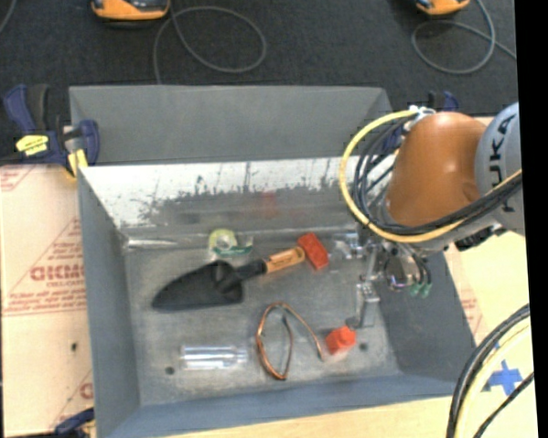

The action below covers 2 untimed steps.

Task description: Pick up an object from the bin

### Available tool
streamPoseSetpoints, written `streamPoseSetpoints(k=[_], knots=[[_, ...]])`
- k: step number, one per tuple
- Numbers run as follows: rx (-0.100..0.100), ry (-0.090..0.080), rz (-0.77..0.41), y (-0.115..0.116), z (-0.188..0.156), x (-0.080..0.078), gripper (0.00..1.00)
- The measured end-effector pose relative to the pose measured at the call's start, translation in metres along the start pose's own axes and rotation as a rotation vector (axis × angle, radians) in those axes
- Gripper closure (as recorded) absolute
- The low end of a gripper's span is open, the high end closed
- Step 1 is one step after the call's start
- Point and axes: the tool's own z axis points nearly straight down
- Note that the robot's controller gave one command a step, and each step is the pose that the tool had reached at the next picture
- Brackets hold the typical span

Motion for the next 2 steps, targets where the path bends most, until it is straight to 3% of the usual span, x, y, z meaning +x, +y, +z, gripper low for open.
streamPoseSetpoints(k=[1,2], knots=[[0.001,-0.008,-0.001,0.000,-0.004,-0.002,0.00],[0.000,-0.013,-0.067,-0.014,0.010,0.008,0.00]])
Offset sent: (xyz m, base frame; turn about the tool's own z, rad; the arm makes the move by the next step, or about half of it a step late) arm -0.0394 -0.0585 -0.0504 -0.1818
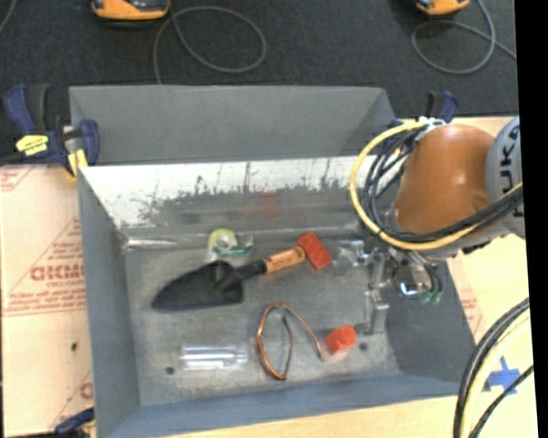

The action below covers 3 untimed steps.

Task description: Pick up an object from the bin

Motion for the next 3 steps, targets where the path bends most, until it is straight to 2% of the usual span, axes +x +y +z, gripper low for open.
streamPoseSetpoints(k=[1,2,3], knots=[[0.003,0.002,-0.057,-0.020,0.041,0.037,0.00],[0.000,0.004,-0.219,-0.019,0.060,0.048,0.00],[0.006,-0.007,-0.387,-0.009,0.096,0.053,1.00]])
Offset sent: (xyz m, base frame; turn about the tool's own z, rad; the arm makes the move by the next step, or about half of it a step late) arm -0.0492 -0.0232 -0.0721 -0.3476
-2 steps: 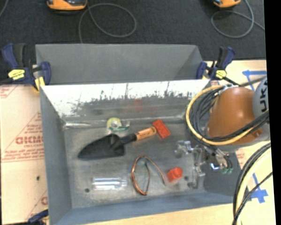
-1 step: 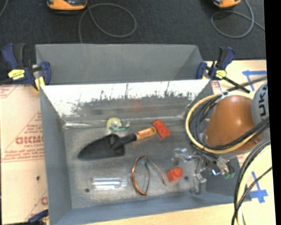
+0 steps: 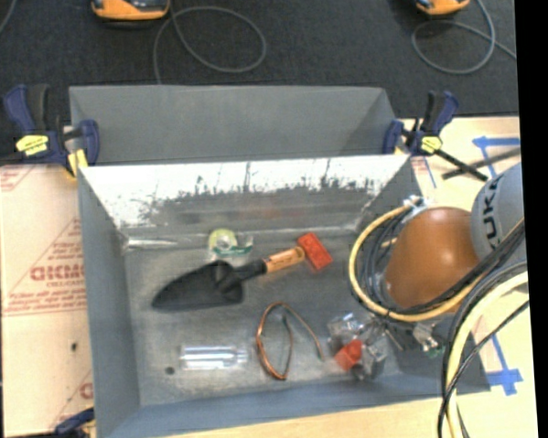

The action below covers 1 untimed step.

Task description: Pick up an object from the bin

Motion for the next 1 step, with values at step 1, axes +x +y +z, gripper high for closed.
streamPoseSetpoints(k=[1], knots=[[0.000,0.000,-0.001,0.0000,0.0000,0.0000,1.00]])
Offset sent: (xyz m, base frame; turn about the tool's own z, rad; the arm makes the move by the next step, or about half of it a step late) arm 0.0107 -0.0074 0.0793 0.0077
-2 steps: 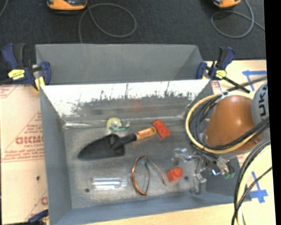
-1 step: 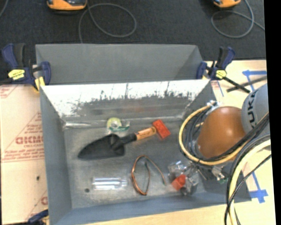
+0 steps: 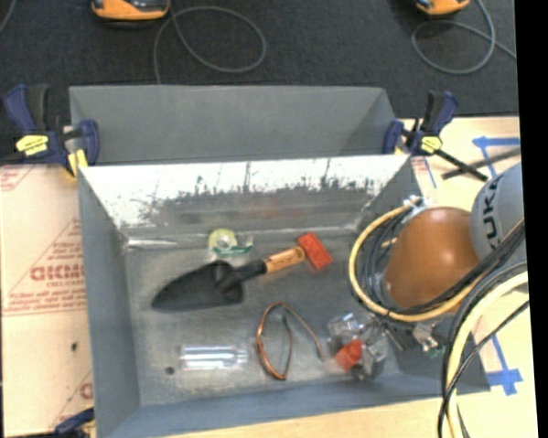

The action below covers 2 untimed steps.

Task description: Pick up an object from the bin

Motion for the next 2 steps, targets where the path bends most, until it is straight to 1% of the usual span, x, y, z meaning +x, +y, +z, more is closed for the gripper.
streamPoseSetpoints(k=[1,2], knots=[[0.001,-0.002,0.012,-0.0131,-0.0793,-0.0079,1.00],[0.001,-0.002,0.012,-0.0131,-0.0793,-0.0079,1.00]])
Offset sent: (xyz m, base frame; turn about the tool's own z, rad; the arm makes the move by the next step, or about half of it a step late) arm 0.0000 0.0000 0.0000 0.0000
